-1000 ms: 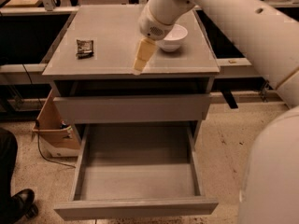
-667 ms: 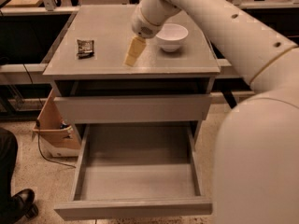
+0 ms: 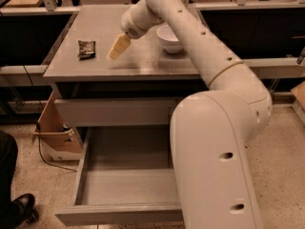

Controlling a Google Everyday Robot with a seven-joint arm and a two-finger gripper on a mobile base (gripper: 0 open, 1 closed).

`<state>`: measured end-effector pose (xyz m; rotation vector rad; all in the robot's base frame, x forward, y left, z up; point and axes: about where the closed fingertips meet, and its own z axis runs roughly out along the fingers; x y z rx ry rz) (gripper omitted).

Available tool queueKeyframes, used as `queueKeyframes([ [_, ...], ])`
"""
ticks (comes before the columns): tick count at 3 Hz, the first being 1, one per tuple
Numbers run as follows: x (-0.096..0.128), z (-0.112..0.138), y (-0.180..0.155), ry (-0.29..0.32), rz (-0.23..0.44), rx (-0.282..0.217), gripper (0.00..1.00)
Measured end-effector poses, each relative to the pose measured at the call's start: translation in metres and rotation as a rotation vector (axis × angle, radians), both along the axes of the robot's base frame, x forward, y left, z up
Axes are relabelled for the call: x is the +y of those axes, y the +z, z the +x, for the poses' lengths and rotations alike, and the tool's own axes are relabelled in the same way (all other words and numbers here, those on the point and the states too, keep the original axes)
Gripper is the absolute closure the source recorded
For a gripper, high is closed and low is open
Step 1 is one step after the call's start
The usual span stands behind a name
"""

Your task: Place rxbar chocolate into middle drawer

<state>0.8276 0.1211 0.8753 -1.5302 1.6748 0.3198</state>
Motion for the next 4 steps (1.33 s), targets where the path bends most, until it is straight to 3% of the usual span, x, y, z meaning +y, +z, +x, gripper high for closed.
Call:
queueKeyframes([
  [1,0.018,0.017,-0.009,-0.030,0.116,0.037,0.00],
  [2,0.045,0.027,-0.028,-0.044,0.217,0.105,0.00],
  [3,0.084,0.025,-0.033,-0.008,0.310,0.156,0.00],
  [4,0.102,0.021,-0.030,0.022,0.354,0.175,0.00],
])
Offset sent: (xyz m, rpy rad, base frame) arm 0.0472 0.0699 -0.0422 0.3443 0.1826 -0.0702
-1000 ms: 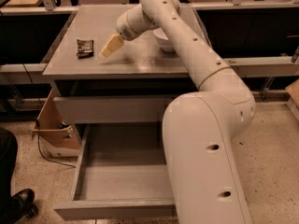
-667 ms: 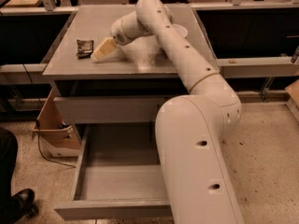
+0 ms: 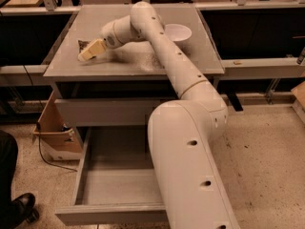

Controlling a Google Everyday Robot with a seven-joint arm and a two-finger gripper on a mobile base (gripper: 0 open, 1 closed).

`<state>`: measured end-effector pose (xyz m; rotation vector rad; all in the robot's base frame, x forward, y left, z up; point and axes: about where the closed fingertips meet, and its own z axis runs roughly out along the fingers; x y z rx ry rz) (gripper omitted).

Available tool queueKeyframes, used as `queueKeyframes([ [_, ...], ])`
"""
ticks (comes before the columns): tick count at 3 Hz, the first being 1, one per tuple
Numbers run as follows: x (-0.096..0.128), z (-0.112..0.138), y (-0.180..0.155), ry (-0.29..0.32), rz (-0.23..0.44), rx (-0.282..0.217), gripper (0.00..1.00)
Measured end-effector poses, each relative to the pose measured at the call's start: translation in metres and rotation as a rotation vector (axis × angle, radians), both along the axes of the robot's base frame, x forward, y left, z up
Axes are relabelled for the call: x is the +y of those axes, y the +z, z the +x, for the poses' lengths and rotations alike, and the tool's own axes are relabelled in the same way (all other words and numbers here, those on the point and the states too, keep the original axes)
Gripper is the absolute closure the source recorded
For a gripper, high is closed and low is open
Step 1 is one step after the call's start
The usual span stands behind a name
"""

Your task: Place rxbar chocolate into middle drawer

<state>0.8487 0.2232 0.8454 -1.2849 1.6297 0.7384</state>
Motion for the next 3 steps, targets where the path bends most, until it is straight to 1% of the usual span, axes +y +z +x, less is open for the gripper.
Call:
queueKeyframes([
  [1,0.0088,-0.0029,-0.0069,0.009,0.019,0.032,0.00],
  [2,0.0074,-0.0024,-0.0119,-0.005,0.032,0.052,0.15],
  [3,0.0067,-0.0050,-0.0118,-0.009,0.044,0.055,0.38],
])
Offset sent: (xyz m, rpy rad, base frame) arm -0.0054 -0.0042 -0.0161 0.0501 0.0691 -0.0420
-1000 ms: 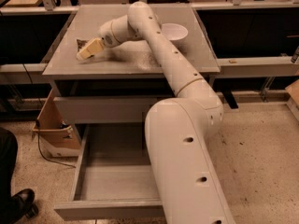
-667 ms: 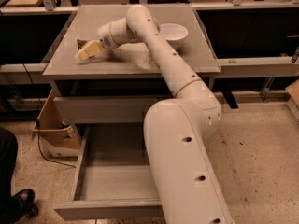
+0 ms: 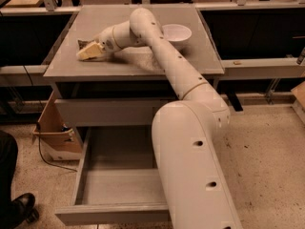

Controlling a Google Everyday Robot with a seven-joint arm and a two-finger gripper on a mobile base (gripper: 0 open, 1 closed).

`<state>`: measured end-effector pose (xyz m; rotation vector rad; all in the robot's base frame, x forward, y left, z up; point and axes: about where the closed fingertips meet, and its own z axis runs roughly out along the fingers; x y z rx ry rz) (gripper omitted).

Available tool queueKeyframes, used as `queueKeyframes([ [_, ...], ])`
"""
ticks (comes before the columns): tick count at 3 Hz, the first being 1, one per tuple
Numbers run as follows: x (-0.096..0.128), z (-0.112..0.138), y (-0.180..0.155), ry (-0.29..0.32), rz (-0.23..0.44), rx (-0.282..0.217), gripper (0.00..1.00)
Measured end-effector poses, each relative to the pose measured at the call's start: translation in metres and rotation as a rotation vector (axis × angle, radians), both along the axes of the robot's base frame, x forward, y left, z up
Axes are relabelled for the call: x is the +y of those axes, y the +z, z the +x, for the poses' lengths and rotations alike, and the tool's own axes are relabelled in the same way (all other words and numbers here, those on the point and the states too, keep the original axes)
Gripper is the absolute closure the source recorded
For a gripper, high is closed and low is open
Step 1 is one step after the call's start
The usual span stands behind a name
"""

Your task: Place rxbar chocolate into middle drawer

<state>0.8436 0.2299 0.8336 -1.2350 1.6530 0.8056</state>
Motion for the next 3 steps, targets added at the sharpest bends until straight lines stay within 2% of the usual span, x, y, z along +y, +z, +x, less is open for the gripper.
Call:
queueKeyframes([
  [1,-0.004,-0.006,0.001,-0.002,0.006,0.000,0.61],
  [2,-0.029,-0.015,0.011,-0.043,-0.018,-0.028,0.85],
  [3,-0.065,-0.035,0.029,-0.089,-0.082,-0.087,1.00],
])
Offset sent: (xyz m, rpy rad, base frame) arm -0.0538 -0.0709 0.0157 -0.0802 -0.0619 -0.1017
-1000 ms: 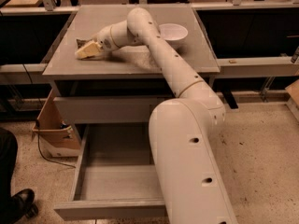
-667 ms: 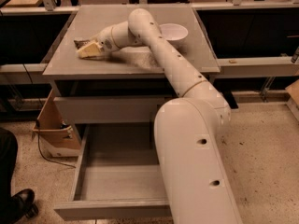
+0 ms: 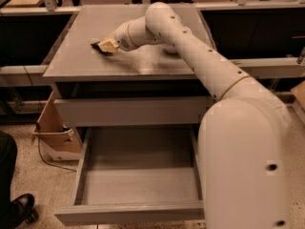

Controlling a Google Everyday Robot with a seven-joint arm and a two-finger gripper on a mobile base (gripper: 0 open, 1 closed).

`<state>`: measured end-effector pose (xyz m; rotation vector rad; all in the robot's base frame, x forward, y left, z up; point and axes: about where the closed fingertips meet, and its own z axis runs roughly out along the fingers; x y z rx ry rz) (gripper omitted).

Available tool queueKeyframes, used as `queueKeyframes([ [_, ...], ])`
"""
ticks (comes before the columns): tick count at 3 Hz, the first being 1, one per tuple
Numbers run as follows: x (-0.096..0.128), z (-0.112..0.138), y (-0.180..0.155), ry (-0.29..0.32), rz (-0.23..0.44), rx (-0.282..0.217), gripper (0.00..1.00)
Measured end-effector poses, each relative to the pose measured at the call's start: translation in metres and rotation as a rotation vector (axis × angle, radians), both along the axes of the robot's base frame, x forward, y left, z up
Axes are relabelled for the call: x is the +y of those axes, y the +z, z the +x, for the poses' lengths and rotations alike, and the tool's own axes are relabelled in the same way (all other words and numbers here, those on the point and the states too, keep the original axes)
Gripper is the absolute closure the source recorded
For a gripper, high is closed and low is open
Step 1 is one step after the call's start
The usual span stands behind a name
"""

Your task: Place rxbar chocolate into middle drawer

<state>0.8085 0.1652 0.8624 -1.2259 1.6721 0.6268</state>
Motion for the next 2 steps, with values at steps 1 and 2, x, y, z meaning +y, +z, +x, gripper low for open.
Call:
queueKeyframes([
  [1,-0.035,-0.037,0.025,-0.021,-0.097,-0.064,1.00],
  [2,-0.062,-0.068,0.041,0.003,-0.175,-0.094,1.00],
])
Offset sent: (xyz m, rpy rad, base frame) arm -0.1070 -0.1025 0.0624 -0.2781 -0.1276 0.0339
